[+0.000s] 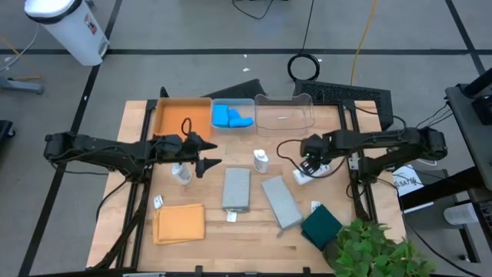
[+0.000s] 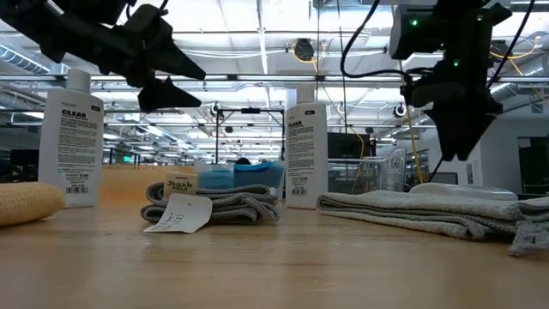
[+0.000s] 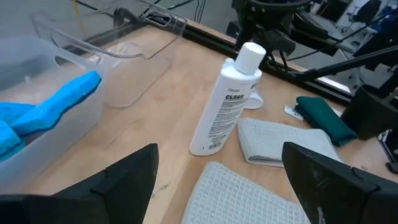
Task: Pick & Place Kitchen Items
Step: Put the white plastic restorer bottle into the orange bin
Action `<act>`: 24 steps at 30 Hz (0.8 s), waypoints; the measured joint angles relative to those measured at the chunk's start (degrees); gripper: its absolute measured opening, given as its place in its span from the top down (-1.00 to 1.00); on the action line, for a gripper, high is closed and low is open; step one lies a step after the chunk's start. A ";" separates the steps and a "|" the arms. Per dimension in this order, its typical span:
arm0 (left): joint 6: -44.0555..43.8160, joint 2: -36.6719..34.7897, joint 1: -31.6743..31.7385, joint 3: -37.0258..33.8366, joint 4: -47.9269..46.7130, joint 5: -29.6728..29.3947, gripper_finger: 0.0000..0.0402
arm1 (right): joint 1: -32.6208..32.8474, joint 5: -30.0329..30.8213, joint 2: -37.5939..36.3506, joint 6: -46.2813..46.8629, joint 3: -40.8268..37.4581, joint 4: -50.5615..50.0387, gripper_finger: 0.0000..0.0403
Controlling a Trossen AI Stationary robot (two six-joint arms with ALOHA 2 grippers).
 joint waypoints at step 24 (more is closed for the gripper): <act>0.30 0.39 -1.96 -0.02 0.27 -2.78 -0.73 | -0.06 -10.08 6.45 -19.61 -4.48 36.34 0.10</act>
